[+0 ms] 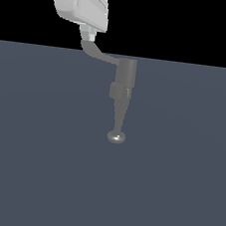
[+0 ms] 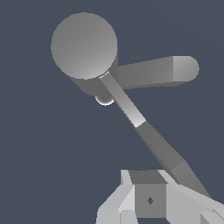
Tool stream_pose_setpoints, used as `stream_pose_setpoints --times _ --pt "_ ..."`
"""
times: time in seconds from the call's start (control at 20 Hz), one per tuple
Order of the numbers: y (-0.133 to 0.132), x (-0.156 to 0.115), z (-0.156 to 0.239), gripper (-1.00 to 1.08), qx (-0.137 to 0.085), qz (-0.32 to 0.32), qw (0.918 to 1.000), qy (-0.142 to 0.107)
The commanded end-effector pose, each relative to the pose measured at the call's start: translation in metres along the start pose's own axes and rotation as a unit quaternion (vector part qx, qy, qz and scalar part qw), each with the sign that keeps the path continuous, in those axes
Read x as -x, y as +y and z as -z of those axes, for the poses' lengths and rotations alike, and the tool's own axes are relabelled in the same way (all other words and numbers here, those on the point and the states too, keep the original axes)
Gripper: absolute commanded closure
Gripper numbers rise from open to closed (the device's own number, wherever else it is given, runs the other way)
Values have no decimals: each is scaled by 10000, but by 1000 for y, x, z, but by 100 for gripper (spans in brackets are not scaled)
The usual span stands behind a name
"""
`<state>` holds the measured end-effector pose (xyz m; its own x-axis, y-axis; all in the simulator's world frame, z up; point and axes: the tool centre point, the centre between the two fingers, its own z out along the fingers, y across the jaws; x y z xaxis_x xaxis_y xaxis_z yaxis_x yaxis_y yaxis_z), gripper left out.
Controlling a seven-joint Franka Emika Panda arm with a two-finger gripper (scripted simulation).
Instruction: Turn on the faucet by rotating a designated handle.
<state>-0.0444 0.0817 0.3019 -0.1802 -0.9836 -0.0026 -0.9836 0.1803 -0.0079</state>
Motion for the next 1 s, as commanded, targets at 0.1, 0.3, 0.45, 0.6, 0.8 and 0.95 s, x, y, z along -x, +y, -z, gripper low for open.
stream_pose_setpoints --times 0.1,0.3,0.45,0.6,0.8,0.95 --pt "10 -11 0 108 13 -14 10000 7" --pt "19 -20 0 108 16 -12 10000 7" --pt "26 -26 -1 108 19 -11 10000 8" --pt "33 -33 -1 108 25 -7 10000 9" --pt "43 -42 -1 108 28 -6 10000 10" --pt "50 -49 -1 108 31 -4 10000 11"
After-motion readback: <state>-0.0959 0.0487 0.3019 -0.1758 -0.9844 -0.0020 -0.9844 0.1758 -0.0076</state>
